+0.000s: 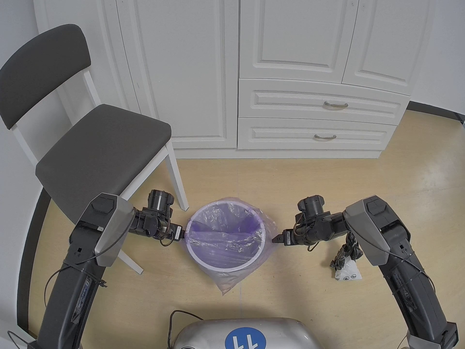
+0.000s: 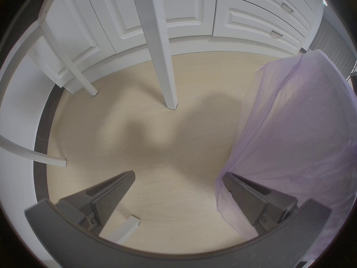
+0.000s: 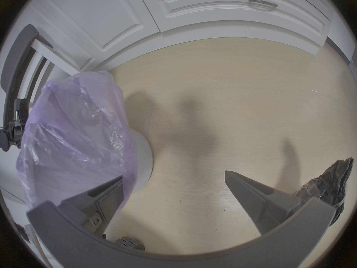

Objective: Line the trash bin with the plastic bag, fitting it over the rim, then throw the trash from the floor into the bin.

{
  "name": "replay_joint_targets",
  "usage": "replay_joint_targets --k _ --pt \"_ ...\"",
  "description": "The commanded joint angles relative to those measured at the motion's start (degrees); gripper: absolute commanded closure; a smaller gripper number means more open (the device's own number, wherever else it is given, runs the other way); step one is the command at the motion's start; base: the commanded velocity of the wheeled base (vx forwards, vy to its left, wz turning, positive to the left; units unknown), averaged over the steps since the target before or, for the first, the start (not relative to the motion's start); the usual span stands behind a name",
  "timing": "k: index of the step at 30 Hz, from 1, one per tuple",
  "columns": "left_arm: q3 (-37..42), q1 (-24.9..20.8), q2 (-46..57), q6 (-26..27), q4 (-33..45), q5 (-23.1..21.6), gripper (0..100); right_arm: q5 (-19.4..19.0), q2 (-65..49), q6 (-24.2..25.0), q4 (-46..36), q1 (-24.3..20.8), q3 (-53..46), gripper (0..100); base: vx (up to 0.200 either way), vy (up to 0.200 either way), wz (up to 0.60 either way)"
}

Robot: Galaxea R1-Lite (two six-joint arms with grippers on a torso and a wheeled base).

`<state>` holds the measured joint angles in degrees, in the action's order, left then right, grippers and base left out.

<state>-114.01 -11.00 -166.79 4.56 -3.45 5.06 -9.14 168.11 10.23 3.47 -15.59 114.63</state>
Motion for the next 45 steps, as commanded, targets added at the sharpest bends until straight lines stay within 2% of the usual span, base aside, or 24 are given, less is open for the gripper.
replay_joint_targets --k 1,5,6,7,9,15,21,27,30,32,37,39,41,45 --pt "0.8 -0.25 0.41 -0.69 0.02 0.04 0 0.79 0.64 0.49 0.22 -0.14 -0.04 0 0.0 0.0 0.0" --pt "3.97 -0.08 3.05 -0.96 -0.15 -0.75 0 2.81 0.38 0.49 0.22 -0.76 -0.04 0 0.0 0.0 0.0" --pt "9.15 0.19 7.45 -0.96 -1.21 -3.74 0 4.84 -0.5 0.67 0.13 -1.63 -0.04 0 0.0 0.0 0.0" --pt "11.26 0.36 8.76 -0.78 -1.74 -5.32 0 5.1 -0.94 0.76 0.04 -1.81 -0.04 0 0.0 0.0 0.0" --pt "14.6 0.62 11.14 -0.25 -2.61 -6.38 0 5.36 -1.38 1.02 -0.22 -1.81 -0.04 0 0.0 0.0 0.0" --pt "20.67 0.98 16.76 -0.08 -3.23 -6.55 0 7.39 -4.54 1.02 -2.42 -1.63 -0.04 0 0.0 0.0 0.0" --pt "25.68 1.5 21.07 0.1 -6.31 -6.11 0 7.47 -12.37 0.06 -9.89 -1.72 -0.04 0 0.0 0.0 0.0" --pt "27.87 1.77 23.0 0.8 -9.38 -6.29 0 7.47 -20.1 -1.09 -9.89 -2.69 -3.97 0 0.0 0.0 0.0" --pt "29.02 1.86 24.06 0.71 -10.7 -6.73 0 7.03 -25.11 -4.78 -10.68 -4.1 -6.79 0 0.0 0.0 0.0" --pt "30.07 1.86 24.58 0.71 -12.46 -6.9 0 6.59 -27.83 -9.26 -10.68 -5.68 -9.42 0 0.0 0.0 0.0" --pt "34.2 0.98 25.46 0.98 -19.23 -9.45 0 6.33 -28.19 -19.19 -10.59 -10.07 -11.09 0 0.0 0.0 0.0" --pt "35.61 0.8 25.73 1.15 -21.25 -10.68 0 6.07 -27.75 -21.13 -10.51 -11.04 -11.01 0 0.0 0.0 0.0" --pt "38.16 0.71 26.08 1.68 -25.64 -12.71 0 4.4 -25.2 -24.73 -10.15 -12.8 -10.3 0 0.0 0.0 0.0" --pt "39.3 0.45 26.17 1.77 -28.37 -12.97 0 0.97 -21.68 -28.77 -9.98 -13.94 -8.46 0 0.0 0.0 0.0"
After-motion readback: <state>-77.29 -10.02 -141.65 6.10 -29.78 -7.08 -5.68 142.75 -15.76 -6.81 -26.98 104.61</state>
